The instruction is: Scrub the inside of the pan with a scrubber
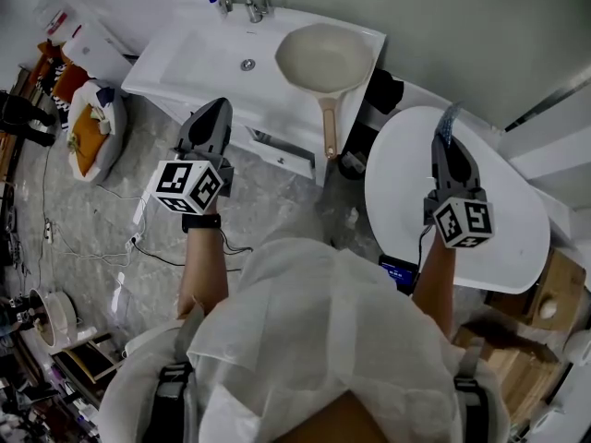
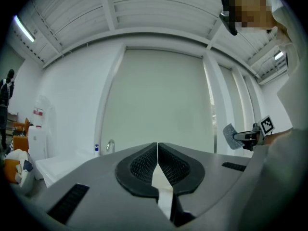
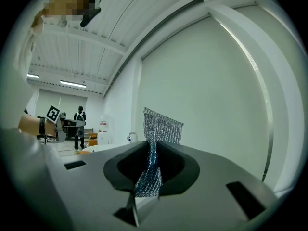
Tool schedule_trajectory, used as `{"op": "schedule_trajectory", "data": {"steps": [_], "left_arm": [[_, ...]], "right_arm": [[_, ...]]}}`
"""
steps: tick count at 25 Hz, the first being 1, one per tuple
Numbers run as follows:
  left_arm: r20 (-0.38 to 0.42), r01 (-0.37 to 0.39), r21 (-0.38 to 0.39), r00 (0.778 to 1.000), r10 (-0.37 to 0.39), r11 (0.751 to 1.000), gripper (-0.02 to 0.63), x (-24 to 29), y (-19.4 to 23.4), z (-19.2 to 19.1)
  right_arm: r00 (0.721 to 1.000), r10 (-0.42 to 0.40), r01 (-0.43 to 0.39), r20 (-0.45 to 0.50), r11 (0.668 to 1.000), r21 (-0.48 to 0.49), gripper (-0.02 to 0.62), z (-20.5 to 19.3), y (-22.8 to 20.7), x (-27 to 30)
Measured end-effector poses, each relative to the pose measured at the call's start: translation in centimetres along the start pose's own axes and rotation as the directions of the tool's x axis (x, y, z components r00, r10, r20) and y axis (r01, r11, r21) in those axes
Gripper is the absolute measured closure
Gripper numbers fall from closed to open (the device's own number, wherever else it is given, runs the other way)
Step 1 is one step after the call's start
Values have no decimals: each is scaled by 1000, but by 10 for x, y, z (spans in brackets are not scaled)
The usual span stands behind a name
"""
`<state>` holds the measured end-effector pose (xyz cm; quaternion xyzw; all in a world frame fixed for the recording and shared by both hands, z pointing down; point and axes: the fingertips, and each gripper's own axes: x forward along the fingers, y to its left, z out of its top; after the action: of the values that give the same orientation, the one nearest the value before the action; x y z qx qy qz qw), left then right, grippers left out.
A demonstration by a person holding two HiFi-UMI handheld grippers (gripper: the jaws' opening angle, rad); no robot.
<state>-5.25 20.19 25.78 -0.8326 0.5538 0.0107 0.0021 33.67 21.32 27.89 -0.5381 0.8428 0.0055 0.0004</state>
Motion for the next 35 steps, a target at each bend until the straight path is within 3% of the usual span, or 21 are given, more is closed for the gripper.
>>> {"op": "schedule_trajectory", "data": {"steps": [12,19,28,35], "left_arm": [[-49,42,33,998,-41,999,588,44,33,-7],[-91,130,35,988,-127,991,588,108,80,-28],[-130,259,5,958,-257,966,586,213,148,-47],[-217,380,-30,900,-377,925,586,271,168,-88]], "right_arm": [[997,45,-45,-57,999,-10,548,-11,2,63],[997,-2,-3,-81,998,-64,548,-11,2,133],[988,-115,105,-103,989,-102,548,-7,-7,230],[972,-177,160,-153,980,-117,548,-25,-1,288]]}}
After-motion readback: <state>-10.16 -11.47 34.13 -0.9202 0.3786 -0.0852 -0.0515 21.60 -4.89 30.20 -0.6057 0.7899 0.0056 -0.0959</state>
